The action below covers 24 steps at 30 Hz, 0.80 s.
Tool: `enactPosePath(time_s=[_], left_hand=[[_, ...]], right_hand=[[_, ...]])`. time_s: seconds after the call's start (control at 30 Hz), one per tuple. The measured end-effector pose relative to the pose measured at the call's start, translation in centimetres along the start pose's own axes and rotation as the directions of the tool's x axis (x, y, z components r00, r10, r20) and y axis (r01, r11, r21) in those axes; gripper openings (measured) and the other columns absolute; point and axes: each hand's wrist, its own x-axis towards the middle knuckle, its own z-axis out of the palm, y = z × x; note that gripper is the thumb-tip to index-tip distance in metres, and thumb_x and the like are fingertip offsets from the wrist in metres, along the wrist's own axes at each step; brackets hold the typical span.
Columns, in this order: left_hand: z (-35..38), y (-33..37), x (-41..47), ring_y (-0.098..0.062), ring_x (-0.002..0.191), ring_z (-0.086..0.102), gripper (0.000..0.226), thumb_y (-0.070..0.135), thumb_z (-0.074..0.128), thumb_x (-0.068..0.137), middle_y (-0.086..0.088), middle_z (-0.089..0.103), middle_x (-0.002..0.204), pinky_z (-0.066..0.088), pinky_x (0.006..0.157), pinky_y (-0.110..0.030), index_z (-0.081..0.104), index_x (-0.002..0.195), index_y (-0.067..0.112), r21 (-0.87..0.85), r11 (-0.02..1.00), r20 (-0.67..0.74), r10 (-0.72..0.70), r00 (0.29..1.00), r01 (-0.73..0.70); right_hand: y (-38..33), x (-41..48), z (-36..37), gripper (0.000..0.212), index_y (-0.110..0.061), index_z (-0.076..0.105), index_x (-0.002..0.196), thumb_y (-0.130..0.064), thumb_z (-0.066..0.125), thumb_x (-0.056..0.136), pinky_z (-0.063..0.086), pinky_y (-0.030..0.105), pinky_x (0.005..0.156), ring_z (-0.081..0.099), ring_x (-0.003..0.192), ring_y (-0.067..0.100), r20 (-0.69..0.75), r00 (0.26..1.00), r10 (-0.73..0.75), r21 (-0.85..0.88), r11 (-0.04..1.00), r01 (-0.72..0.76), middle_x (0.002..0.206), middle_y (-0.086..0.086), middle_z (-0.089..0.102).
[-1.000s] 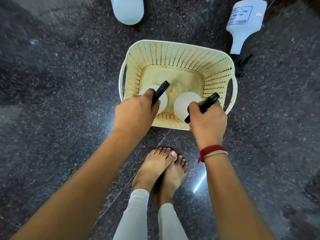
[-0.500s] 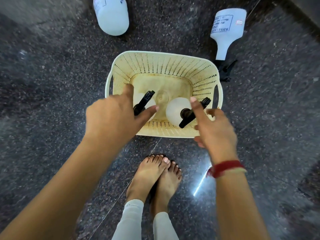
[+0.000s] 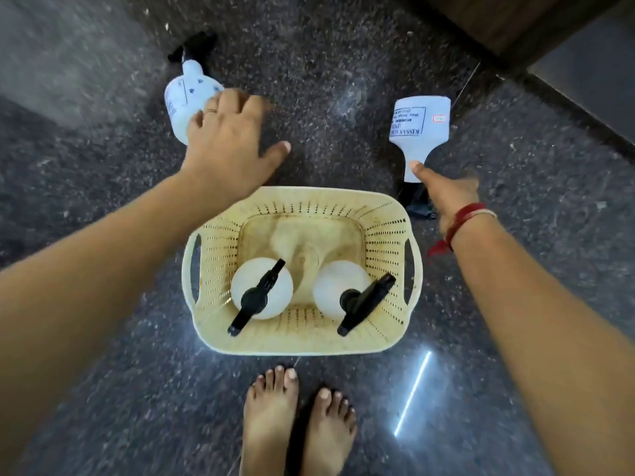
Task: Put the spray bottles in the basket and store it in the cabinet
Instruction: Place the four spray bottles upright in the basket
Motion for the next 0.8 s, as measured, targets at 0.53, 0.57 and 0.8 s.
enactPosePath(time_s=[0.53, 0.57, 0.8], left_hand=[[4.4, -1.0, -0.8, -0.033, 0.141, 0.028, 0.039, 0.04, 0.046, 0.096, -0.012, 0.043, 0.14, 0.02, 0.116, -0.054, 0.057, 0.128, 0.02, -0.028, 0.999, 0.015, -0.032, 0.999, 0.033], [4.2, -1.0, -0.9, -0.033, 0.141, 0.028, 0.039, 0.041, 0.047, 0.096, -0.012, 0.044, 0.139, 0.02, 0.116, -0.055, 0.057, 0.127, 0.02, -0.028, 0.999, 0.008, -0.024, 1.0, 0.024], [3.7, 1.1, -2.7, -0.03, 0.148, 0.018, 0.037, 0.037, 0.047, 0.095, -0.009, 0.042, 0.141, 0.014, 0.118, -0.057, 0.056, 0.126, 0.019, 0.028, 0.994, -0.006, 0.104, 0.995, -0.103]], right_hand=[[2.6, 3.1, 1.9, 0.074, -0.016, 0.053, 0.127, -0.061, 0.07, 0.071, 0.027, 0.057, 0.106, 0.029, 0.134, 0.04, 0.096, 0.966, -0.238, -0.797, 0.563, 0.218, 0.144, 0.019, 0.031], [2.5, 2.9, 1.6, 0.067, -0.016, 0.057, 0.12, -0.06, 0.071, 0.071, 0.028, 0.056, 0.106, 0.034, 0.131, 0.04, 0.124, 0.959, -0.254, -0.773, 0.581, 0.254, 0.141, 0.018, 0.033], [-2.0, 0.0, -0.5, 0.037, -0.009, 0.064, 0.084, -0.033, 0.085, 0.065, 0.051, 0.035, 0.071, 0.065, 0.078, 0.025, 0.244, 0.878, -0.411, -0.536, 0.697, 0.475, 0.089, 0.012, 0.07]])
